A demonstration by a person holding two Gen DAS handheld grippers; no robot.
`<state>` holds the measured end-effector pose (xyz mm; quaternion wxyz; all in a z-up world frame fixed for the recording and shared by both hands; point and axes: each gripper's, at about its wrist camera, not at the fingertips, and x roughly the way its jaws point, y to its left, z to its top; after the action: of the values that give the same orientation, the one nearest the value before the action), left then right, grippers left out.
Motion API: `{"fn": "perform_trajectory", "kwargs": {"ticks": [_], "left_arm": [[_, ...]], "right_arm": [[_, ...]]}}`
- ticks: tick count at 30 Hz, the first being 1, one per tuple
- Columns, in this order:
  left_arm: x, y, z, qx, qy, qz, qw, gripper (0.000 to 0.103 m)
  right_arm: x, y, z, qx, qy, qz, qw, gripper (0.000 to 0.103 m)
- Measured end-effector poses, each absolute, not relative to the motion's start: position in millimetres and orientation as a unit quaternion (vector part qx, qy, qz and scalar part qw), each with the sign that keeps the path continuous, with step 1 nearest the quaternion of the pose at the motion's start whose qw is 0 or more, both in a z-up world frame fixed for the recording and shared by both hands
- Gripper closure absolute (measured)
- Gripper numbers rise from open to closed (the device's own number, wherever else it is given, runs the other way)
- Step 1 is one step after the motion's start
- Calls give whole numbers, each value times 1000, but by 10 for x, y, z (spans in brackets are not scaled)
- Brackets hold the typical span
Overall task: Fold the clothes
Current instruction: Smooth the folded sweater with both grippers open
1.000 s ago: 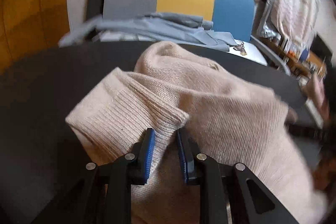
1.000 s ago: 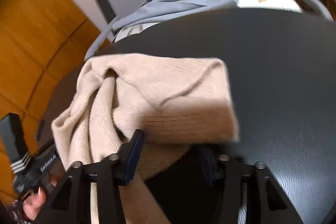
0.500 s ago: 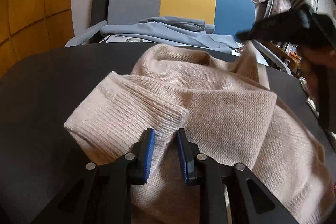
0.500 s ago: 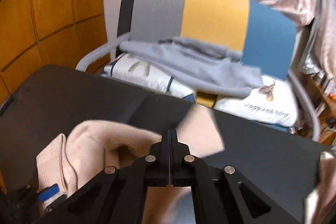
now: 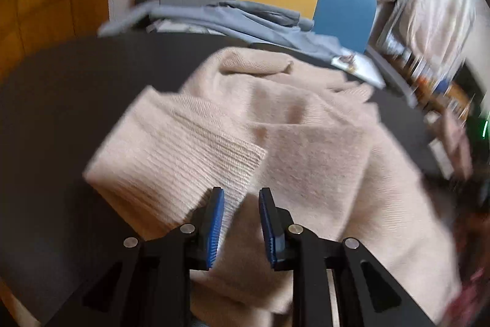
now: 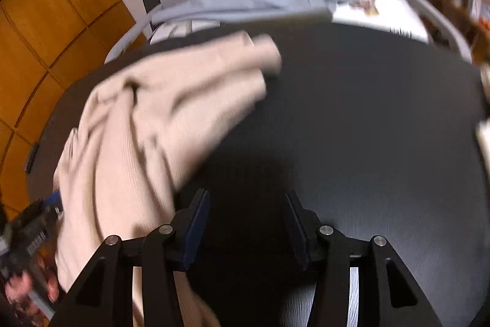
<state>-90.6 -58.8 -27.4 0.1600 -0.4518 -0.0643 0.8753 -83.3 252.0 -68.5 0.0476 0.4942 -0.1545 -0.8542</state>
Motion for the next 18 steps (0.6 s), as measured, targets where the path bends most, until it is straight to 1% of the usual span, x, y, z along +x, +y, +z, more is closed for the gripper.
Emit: {"fn": "perform_trajectory", "kwargs": {"ticks": [4, 6, 7, 8, 9, 11, 12, 13, 14, 17, 18], "left_arm": [[-935, -647, -373, -454, -146, 861, 176, 80], [-976, -633, -433, -456, -175, 853, 184, 80], [-982, -630, -450, -452, -186, 853, 181, 80], [-990, -608, -448, -453, -184, 855, 176, 80], [-1005, -588, -426, -458, -171, 854, 178, 80], [-1076, -608, -360, -477, -145, 847, 187, 82], [-1122, -694, -327, -480, -150, 845, 182, 87], [-1171, -794, -289, -482, -155, 844, 175, 88], [-1235, -1015, -210, -477, -166, 850, 148, 88], [-1390, -1483, -86, -467, -173, 861, 101, 89], [-1448, -1651, -64, -467, -164, 865, 87, 89]], "right_arm": [[-624, 2375, -707, 476, -261, -829, 132, 52], [-590, 2172, -715, 482, -259, -824, 151, 52], [-581, 2014, -710, 485, -240, -826, 158, 51], [-574, 1901, -695, 486, -224, -829, 162, 60], [-566, 1801, -678, 485, -208, -833, 166, 85], [-557, 1666, -586, 482, -167, -846, 153, 90], [-544, 1640, -532, 478, -149, -854, 143, 92], [-516, 1657, -450, 467, -126, -866, 124, 93], [-489, 1717, -381, 458, -112, -876, 105, 94], [-392, 2042, -216, 431, -97, -896, 40, 95], [-358, 2187, -171, 424, -95, -901, 15, 95]]}}
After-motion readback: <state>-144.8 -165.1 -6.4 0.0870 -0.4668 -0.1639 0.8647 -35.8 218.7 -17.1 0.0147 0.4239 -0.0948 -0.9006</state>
